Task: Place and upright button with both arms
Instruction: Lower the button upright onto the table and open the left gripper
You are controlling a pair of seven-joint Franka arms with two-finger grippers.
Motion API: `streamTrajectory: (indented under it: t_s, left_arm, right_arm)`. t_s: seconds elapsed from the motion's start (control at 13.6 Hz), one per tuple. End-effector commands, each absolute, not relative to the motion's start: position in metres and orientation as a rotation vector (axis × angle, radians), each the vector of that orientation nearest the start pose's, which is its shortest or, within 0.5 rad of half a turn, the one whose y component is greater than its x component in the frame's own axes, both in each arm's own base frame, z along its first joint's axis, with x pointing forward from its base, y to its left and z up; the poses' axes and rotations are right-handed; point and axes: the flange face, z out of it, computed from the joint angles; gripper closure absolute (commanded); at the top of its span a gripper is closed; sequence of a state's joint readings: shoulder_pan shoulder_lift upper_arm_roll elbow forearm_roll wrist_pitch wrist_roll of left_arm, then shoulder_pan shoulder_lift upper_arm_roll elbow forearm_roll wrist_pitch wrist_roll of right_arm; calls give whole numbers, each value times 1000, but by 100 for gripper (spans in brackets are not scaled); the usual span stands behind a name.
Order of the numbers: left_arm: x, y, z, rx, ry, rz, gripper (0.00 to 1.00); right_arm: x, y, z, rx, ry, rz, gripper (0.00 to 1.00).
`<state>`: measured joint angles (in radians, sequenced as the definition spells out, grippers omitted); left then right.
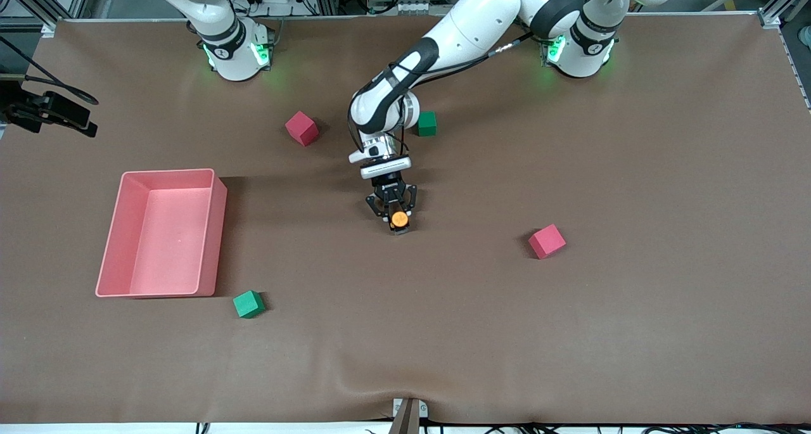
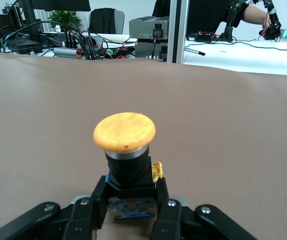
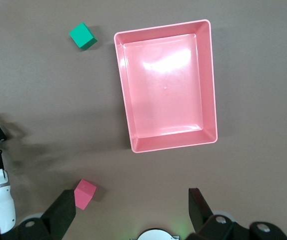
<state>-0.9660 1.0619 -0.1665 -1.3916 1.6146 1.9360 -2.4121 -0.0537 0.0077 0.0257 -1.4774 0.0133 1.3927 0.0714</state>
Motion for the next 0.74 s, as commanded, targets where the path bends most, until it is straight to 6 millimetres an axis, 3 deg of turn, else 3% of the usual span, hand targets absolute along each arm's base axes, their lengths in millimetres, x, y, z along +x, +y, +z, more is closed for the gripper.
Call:
streamTrajectory:
  t_s: [0.0,0.07,0.15,0.29,0.44,0.66]
  left_arm:
    - [374,-604,79,-2494,-340,-1738,100]
    - [373,-604,79,-2493,-337,-1735,79]
    - [371,-604,78,-2498,-344,-1726,1]
    - [367,-608,86,-2525,-435,-1639,0]
    - [343,-622,101,-2563,-528,-1521,0]
    - [320,-644,174,-2616,-761,-1331,0]
  right_arm:
    - [538,-16,652,-3115,170,144,0]
    - [538,-15,653,-3116,168,144,0]
    - [538,-15,653,-3116,168,144,0]
    - [538,-15,653,-3116,165,137,0]
    - [538,-13,653,-3116,161,137,0]
    - [538,-18,652,-3115,173,144,0]
